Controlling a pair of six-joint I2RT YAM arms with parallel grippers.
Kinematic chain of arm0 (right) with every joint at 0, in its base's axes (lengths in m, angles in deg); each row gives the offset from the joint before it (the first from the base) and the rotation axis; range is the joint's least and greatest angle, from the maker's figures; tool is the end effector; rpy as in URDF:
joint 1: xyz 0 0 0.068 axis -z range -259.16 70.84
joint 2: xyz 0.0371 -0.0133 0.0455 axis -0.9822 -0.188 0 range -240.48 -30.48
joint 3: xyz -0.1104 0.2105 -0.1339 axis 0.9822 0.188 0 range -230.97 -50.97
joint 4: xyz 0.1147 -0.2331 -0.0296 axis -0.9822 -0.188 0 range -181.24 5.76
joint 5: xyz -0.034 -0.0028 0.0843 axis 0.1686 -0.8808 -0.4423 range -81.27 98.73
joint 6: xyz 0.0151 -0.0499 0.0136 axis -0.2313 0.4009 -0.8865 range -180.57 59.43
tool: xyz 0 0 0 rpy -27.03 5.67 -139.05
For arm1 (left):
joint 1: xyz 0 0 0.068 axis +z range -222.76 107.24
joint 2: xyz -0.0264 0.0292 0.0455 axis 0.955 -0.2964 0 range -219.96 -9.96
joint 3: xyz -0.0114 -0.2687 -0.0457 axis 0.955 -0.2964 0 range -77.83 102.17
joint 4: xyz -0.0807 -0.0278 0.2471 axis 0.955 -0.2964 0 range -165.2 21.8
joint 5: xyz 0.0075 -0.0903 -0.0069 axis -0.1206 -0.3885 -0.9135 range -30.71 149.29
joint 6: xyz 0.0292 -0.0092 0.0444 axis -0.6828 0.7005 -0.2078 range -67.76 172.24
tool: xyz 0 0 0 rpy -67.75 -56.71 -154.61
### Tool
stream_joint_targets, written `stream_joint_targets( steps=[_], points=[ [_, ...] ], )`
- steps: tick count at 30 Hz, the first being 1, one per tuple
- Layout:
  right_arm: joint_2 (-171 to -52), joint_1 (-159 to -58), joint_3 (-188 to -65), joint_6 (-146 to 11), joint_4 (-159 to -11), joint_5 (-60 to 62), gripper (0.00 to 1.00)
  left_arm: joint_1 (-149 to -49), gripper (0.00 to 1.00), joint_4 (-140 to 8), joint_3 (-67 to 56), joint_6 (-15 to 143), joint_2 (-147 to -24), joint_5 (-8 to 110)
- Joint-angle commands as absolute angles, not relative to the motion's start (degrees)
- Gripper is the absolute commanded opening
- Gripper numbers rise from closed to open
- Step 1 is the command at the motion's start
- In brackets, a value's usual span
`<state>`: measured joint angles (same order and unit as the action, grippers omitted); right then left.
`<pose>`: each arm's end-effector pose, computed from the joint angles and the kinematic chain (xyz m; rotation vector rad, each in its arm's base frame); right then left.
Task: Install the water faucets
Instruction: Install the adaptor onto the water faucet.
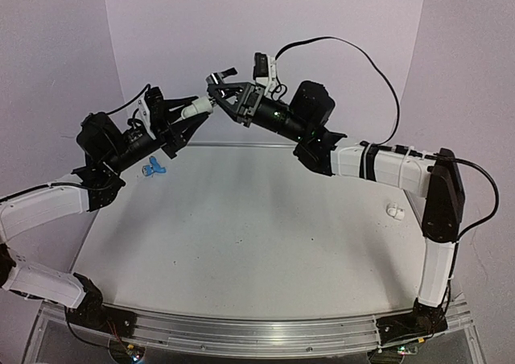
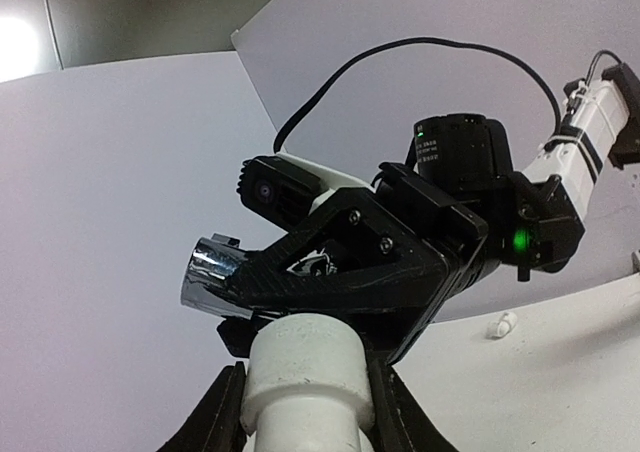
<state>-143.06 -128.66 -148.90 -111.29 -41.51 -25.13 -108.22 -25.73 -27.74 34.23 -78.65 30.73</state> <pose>0.2869 0.3664 0.4021 -0.6152 1.2452 1.8260 0.2114 -0.1714 0.3807 0.9121 0.8187 -0.5532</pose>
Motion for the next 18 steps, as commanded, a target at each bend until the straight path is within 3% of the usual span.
stream_joint_targets(
  steps=[1,18],
  points=[
    [-144.9,-129.2,-151.5,-116.5,-43.8,-27.4,0.0,-109.6,0.0,-28.4,-26.9,22.6,-76.5,32.5],
    [-147.5,-128.2,-155.2,-125.7,-52.5,-28.8,0.0,-111.6,0.0,-51.0,-22.8,-5.2,-77.2,46.2]
  ],
)
